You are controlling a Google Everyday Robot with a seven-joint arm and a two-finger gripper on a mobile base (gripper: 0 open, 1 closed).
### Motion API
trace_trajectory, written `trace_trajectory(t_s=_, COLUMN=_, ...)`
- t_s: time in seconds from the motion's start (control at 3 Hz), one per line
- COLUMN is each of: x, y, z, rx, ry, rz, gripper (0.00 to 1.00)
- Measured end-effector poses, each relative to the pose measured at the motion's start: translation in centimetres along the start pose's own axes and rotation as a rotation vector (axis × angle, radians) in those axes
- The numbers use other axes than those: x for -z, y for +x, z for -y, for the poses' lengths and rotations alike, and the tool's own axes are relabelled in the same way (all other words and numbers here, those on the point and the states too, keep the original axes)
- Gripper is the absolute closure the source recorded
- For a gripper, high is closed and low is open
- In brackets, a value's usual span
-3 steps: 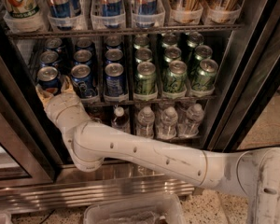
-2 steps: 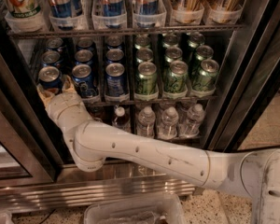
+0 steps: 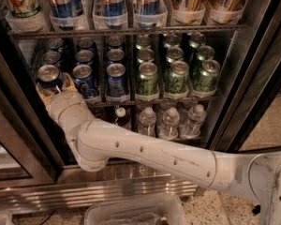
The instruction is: Pick pepsi can from middle shelf of fridge
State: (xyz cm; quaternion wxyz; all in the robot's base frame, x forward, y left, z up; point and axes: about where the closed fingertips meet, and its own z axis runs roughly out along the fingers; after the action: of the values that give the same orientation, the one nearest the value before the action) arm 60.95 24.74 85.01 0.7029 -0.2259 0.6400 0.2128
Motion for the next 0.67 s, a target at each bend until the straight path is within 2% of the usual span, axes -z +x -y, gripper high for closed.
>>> trace_trajectory(t_s=0.67, x=0.87, y=-1.61, z=-0.03, rx=0.024, ry=-0.025, rz=0.015, gripper=1.00)
